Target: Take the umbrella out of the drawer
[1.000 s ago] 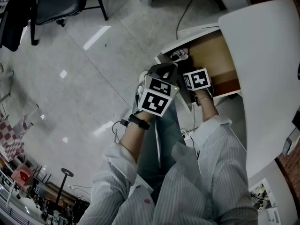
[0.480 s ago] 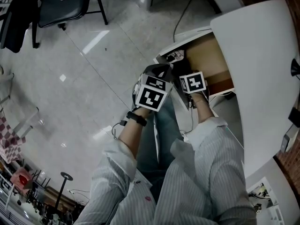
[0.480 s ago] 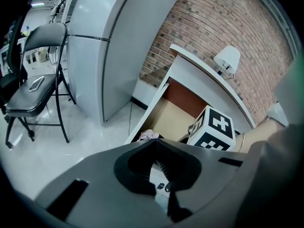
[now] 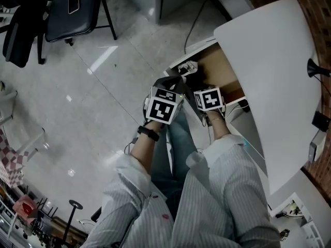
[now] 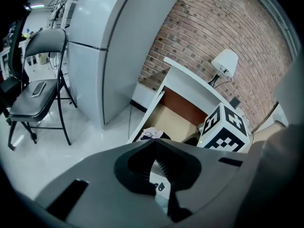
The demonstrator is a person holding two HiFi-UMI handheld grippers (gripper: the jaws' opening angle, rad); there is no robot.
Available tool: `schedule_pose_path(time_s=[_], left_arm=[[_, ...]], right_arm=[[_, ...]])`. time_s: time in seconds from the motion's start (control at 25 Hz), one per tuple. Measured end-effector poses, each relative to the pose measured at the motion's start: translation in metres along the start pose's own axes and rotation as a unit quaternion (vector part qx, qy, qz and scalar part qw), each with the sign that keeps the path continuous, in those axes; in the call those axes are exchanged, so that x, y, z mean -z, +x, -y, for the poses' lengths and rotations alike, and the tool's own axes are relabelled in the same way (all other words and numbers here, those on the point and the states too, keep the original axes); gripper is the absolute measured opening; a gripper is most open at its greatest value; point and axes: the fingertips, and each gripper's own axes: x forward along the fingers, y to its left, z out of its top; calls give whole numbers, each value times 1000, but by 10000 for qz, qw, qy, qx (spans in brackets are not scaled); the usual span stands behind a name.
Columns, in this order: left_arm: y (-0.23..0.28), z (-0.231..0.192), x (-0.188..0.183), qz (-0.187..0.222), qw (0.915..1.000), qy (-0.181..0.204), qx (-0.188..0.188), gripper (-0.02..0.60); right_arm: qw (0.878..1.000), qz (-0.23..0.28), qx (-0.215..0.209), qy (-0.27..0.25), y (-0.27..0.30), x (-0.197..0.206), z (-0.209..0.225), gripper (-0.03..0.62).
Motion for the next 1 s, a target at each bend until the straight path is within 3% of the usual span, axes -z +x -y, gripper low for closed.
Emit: schedule_pose_path(time_s=[0.52, 0.76, 1.0], left_arm=[[-45, 17, -41, 101, 9999, 74, -61, 9], [-69, 25, -62, 310, 9992, 165, -176, 9], [-89, 33, -70, 229, 9994, 174, -209, 9]], right_arm=[[9963, 840, -83, 173, -80, -37, -23, 216], [9914, 1275, -187, 219, -125, -51, -35, 216], [9846, 1723, -215, 210, -164, -67, -44, 216]])
